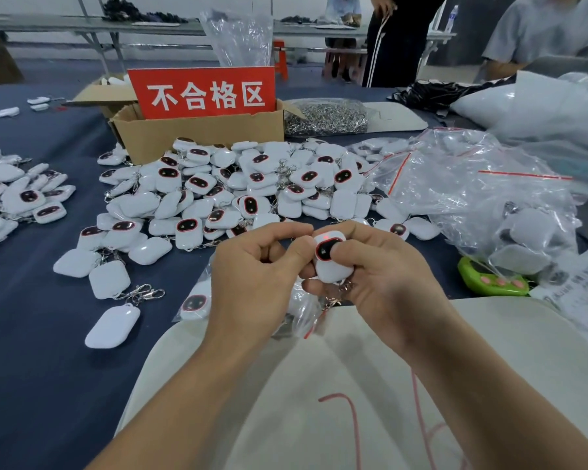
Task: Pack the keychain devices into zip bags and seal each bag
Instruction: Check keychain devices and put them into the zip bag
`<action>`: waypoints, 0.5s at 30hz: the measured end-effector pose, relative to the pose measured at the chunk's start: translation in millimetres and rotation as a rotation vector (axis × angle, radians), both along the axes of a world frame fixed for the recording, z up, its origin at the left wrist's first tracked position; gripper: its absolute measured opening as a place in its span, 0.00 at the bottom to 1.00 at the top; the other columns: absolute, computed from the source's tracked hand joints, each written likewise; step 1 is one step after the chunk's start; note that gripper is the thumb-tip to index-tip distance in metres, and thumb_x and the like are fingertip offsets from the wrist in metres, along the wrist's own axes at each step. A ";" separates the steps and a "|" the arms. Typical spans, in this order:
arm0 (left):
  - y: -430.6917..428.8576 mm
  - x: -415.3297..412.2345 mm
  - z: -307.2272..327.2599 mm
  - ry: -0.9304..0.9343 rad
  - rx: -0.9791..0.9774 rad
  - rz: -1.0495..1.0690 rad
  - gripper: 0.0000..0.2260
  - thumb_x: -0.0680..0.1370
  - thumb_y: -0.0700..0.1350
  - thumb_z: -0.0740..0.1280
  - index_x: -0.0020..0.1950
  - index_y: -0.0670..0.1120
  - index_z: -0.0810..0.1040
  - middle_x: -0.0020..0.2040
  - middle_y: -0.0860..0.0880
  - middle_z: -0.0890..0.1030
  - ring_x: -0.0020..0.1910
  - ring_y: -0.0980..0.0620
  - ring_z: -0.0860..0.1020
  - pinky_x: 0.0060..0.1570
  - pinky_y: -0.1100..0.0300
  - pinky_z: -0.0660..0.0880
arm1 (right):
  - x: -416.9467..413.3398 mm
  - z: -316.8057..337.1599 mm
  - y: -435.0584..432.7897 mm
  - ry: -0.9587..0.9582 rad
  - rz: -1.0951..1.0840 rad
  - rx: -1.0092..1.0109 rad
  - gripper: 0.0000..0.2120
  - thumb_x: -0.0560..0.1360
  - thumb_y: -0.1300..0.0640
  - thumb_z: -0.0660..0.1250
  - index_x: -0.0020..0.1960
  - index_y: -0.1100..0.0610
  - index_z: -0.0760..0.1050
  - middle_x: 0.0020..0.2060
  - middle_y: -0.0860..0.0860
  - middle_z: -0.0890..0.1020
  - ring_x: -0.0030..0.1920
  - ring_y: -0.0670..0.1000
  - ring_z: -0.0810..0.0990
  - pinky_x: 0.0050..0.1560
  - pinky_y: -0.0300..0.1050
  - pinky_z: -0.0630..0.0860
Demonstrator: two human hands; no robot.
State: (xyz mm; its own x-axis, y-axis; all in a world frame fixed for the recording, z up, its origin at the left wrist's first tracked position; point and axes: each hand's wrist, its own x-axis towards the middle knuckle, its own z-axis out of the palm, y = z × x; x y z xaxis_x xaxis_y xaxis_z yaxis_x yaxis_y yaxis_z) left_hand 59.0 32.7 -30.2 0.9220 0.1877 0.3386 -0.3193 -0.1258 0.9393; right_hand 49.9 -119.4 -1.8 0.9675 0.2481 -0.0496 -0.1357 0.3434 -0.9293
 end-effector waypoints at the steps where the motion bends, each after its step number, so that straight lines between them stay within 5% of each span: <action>1: 0.1 -0.1 0.4 -0.002 0.011 0.011 0.03 0.72 0.51 0.75 0.44 0.59 0.87 0.26 0.49 0.75 0.29 0.48 0.79 0.33 0.57 0.77 | -0.4 0.0 0.9 -0.007 -0.016 -0.007 0.09 0.76 0.70 0.64 0.50 0.65 0.82 0.42 0.62 0.84 0.41 0.55 0.85 0.41 0.46 0.83; 3: 0.3 -1.1 0.5 -0.007 0.028 0.015 0.03 0.71 0.52 0.75 0.43 0.58 0.87 0.25 0.51 0.73 0.29 0.44 0.79 0.33 0.56 0.77 | -1.3 -0.8 2.2 -0.011 -0.043 -0.023 0.10 0.78 0.72 0.61 0.51 0.67 0.81 0.43 0.63 0.84 0.42 0.56 0.85 0.42 0.48 0.83; 8: 0.7 -2.1 2.2 -0.023 0.042 0.007 0.04 0.70 0.49 0.78 0.42 0.57 0.86 0.25 0.52 0.65 0.24 0.57 0.68 0.27 0.69 0.69 | -1.6 2.3 3.0 -0.016 -0.032 0.010 0.11 0.72 0.71 0.64 0.51 0.66 0.81 0.44 0.63 0.83 0.45 0.58 0.84 0.46 0.52 0.84; 12: 2.2 -2.1 7.5 -0.013 0.040 0.020 0.10 0.65 0.58 0.78 0.40 0.56 0.86 0.25 0.53 0.65 0.25 0.45 0.70 0.24 0.57 0.73 | -2.8 2.4 4.5 -0.092 0.023 -0.014 0.17 0.67 0.71 0.62 0.54 0.65 0.80 0.46 0.64 0.84 0.46 0.56 0.86 0.48 0.49 0.83; 15: 2.0 -0.9 6.8 0.012 -0.030 0.042 0.09 0.63 0.56 0.79 0.37 0.53 0.85 0.24 0.55 0.64 0.25 0.54 0.64 0.24 0.65 0.71 | -4.0 -0.8 7.6 -0.101 0.038 -0.047 0.19 0.67 0.71 0.62 0.57 0.66 0.79 0.48 0.68 0.84 0.47 0.58 0.86 0.50 0.50 0.83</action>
